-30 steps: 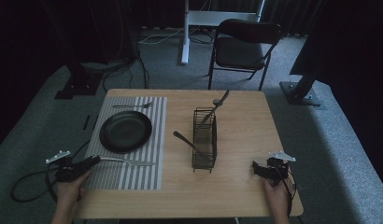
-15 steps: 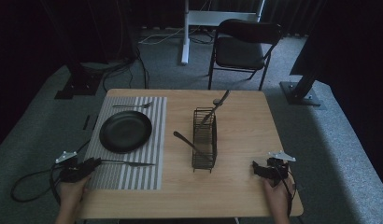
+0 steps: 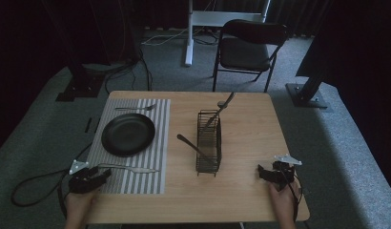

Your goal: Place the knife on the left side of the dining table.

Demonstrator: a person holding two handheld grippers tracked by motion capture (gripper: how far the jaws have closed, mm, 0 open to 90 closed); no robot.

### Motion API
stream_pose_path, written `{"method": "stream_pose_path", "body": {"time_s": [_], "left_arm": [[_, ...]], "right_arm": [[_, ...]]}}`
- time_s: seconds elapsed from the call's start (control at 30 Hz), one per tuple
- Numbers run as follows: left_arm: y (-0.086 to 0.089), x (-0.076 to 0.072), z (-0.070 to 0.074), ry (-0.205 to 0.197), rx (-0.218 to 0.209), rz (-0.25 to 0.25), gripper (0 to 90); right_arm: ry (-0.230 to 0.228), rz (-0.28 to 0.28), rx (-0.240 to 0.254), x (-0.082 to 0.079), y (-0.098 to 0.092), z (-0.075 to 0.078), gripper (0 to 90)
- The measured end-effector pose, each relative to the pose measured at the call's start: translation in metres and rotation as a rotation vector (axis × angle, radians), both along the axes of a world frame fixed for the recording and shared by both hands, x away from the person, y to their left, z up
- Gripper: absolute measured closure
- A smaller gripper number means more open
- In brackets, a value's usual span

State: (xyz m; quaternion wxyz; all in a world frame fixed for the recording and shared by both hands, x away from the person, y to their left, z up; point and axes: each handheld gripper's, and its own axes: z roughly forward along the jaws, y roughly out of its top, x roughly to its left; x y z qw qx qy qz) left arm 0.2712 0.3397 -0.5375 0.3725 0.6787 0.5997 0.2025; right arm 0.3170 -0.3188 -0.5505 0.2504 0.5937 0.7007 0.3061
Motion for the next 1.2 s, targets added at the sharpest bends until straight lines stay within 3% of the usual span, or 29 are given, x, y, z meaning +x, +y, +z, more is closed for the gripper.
{"method": "stream_pose_path", "body": {"time_s": [0.13, 0.3, 0.47, 0.53, 0.63, 0.67, 0.8, 0.93, 1.13, 1.2], "left_arm": [[-0.008, -0.009, 0.003, 0.0, -0.004, 0.014, 29.9], [-0.016, -0.018, 0.005, -0.002, 0.017, 0.017, 18.1], [-0.023, -0.028, 0.001, -0.007, 0.112, 0.05, 14.6], [-0.025, -0.03, -0.001, 0.005, 0.128, 0.055, 8.9], [-0.024, -0.033, -0.002, 0.003, 0.15, 0.072, 7.6], [-0.024, -0.033, -0.002, 0.016, 0.159, 0.074, 0.0], [-0.022, -0.036, -0.005, 0.004, 0.183, 0.1, 0.0], [-0.02, -0.037, -0.008, 0.009, 0.247, 0.15, 0.0], [-0.014, -0.038, -0.007, -0.006, 0.267, 0.193, 0.1], [-0.012, -0.039, -0.006, -0.043, 0.258, 0.213, 0.1]], "right_arm": [[0.0, 0.0, 0.0, 0.0, 0.0, 0.0, 13.2], [0.0, 0.0, 0.0, 0.0, 0.0, 0.0, 13.2], [0.0, 0.0, 0.0, 0.0, 0.0, 0.0, 13.2], [0.0, 0.0, 0.0, 0.0, 0.0, 0.0, 13.2], [0.0, 0.0, 0.0, 0.0, 0.0, 0.0, 13.2], [0.0, 0.0, 0.001, 0.0, 0.0, 0.0, 13.2], [0.0, 0.0, 0.0, 0.0, 0.0, 0.0, 13.2], [0.0, 0.0, 0.001, 0.0, 0.0, 0.0, 13.2], [0.0, 0.0, 0.0, 0.0, 0.0, 0.0, 13.2], [0.0, 0.0, 0.0, 0.0, 0.0, 0.0, 13.2]]}}
